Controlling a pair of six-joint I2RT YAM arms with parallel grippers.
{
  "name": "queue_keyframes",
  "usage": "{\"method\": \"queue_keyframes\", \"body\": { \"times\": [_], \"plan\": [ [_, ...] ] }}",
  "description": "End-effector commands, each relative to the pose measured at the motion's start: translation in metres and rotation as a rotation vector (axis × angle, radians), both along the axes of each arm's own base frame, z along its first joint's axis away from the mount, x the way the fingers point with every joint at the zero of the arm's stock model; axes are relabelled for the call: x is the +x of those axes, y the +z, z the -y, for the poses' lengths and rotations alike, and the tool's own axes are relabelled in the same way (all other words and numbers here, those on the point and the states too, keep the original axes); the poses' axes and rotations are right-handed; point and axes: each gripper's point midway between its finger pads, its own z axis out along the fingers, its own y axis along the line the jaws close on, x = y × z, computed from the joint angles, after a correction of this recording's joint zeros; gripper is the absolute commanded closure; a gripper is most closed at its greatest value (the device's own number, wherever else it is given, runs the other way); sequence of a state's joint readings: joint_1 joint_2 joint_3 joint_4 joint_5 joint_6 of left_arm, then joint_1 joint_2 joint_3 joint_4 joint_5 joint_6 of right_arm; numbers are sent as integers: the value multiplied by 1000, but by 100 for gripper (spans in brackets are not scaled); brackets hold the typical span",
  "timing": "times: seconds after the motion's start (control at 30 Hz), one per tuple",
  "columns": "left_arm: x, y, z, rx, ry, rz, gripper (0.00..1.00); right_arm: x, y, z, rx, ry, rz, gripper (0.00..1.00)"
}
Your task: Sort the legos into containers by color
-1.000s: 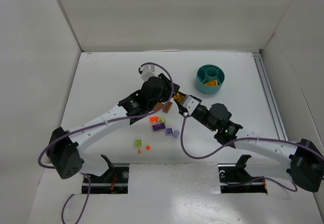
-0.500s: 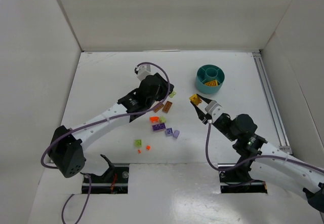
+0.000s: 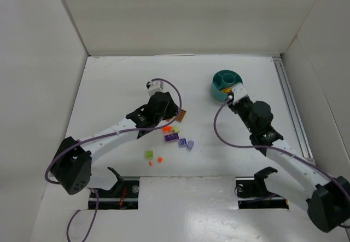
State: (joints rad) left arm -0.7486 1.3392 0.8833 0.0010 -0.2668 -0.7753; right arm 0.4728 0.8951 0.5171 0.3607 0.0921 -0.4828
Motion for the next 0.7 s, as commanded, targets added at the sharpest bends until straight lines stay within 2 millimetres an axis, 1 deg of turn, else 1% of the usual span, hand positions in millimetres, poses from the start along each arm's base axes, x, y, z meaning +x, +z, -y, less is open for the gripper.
{"method": "queue_keyframes", "body": {
  "times": [0.0,0.03,0.07,0.13,0.17,0.2,0.23,0.27,0.3,0.33,0.4,0.43,0.47,0.5,0.53,0.57,0.63,0.67],
  "plan": [
    [-1,33,-5,-24,-43,137,100,24,40,-5,131,63,97,82],
    [-3,33,-7,-30,-43,144,100,30,48,-3,154,55,137,82],
    [-4,34,-8,-30,-47,156,100,38,41,-5,166,46,126,82],
    [-7,37,-11,-44,-50,185,100,46,35,-2,188,11,146,81],
    [-8,38,-12,-50,-50,192,100,50,49,-1,228,3,208,81],
    [-9,39,-13,-56,-49,199,100,58,38,-3,244,-10,186,79],
    [-10,41,-14,-65,-49,210,100,62,44,0,263,-27,226,79],
    [-10,41,-14,-65,-49,210,100,66,42,-2,275,-26,228,79],
    [-11,45,-15,-72,-48,218,100,74,33,-2,284,-43,212,79],
    [-12,40,-16,-66,-49,211,100,77,30,0,287,-61,212,79],
    [-11,41,-22,-54,-24,216,100,82,31,2,316,-97,224,79],
    [-13,42,-23,-52,-24,214,100,85,24,3,323,-114,211,78],
    [-12,42,-24,-49,-16,216,100,86,21,3,327,-125,210,78],
    [-12,42,-25,-49,-16,216,100,88,22,9,339,-161,224,78],
    [-13,42,-27,-47,-8,221,100,93,12,11,343,-188,206,78],
    [-14,38,-28,-41,-8,214,100,95,8,11,342,-189,204,78],
    [-14,41,-29,-47,-8,221,100,97,7,10,349,-187,217,77],
    [-14,41,-29,-47,-8,221,100,101,-2,8,351,-187,201,77]
  ]
}}
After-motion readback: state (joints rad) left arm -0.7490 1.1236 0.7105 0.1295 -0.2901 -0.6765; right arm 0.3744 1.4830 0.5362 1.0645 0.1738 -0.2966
